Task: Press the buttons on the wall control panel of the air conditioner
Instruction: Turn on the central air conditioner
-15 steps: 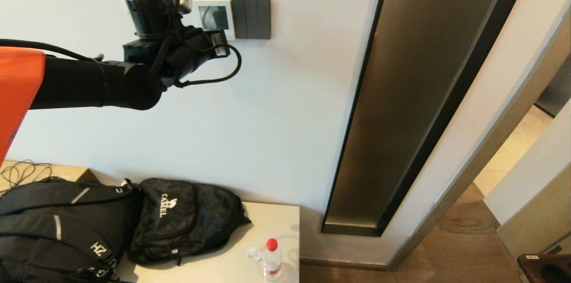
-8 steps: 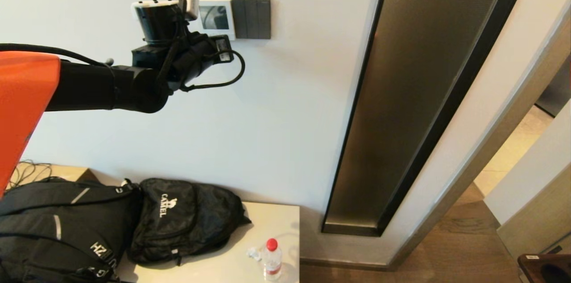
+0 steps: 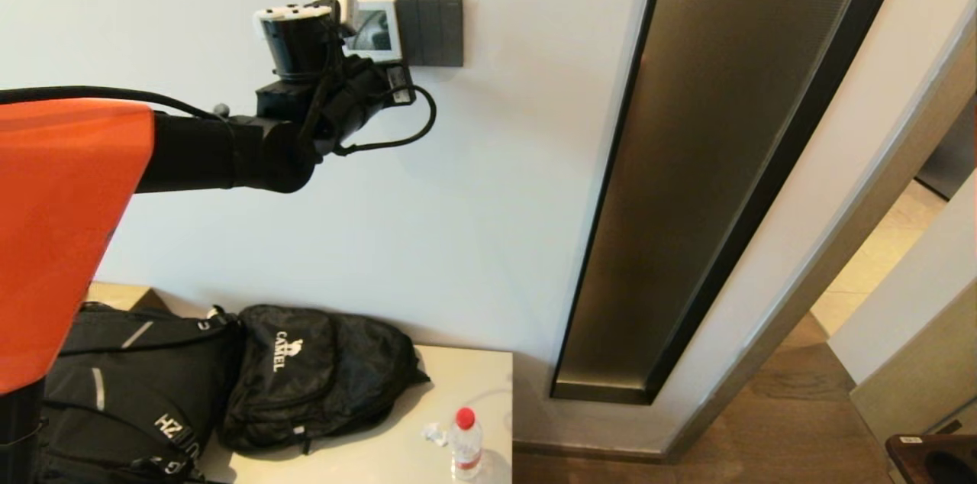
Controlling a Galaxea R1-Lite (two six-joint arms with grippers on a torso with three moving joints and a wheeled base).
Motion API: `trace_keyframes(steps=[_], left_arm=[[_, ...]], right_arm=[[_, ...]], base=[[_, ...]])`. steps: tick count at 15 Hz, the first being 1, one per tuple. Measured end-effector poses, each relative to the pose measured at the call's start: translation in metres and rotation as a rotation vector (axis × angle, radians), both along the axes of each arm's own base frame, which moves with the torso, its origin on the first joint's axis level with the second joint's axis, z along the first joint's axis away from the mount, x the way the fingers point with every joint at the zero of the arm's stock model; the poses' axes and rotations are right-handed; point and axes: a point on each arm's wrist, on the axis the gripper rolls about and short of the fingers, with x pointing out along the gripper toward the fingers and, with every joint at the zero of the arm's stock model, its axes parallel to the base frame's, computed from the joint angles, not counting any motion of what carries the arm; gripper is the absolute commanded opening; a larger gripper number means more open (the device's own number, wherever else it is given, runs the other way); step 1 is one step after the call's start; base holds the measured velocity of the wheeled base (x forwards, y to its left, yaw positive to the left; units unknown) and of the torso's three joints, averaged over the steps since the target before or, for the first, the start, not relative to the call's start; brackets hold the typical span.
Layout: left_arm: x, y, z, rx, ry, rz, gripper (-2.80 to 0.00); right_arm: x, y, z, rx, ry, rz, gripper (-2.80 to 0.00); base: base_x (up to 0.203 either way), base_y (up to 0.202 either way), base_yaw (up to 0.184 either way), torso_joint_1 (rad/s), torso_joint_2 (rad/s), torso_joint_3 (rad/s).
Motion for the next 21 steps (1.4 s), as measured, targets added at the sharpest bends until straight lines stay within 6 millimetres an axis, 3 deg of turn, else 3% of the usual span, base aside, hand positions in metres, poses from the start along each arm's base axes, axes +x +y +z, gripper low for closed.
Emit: trace_keyframes(steps=[4, 15, 21], left_arm=[[0.005, -0.002, -0.007, 0.005, 0.009, 0.002, -2.80], [0.010, 0.003, -0.003, -0.008, -0.012, 0.015, -2.80], [-0.019, 0.014, 0.008, -0.022, -0.053, 0.016, -2.80]], right_arm=[[0.000, 0.000, 0.000, 0.000, 0.000, 0.000, -2.80], [0.000, 0.000, 0.000, 0.000, 0.000, 0.000, -2.80], [0.000, 0.000, 0.000, 0.000, 0.000, 0.000, -2.80]], base=[[0.000, 0.000, 0.000, 0.000, 0.00, 0.000], [0.000, 0.000, 0.000, 0.000, 0.00, 0.000], [0.000, 0.000, 0.000, 0.000, 0.00, 0.000]])
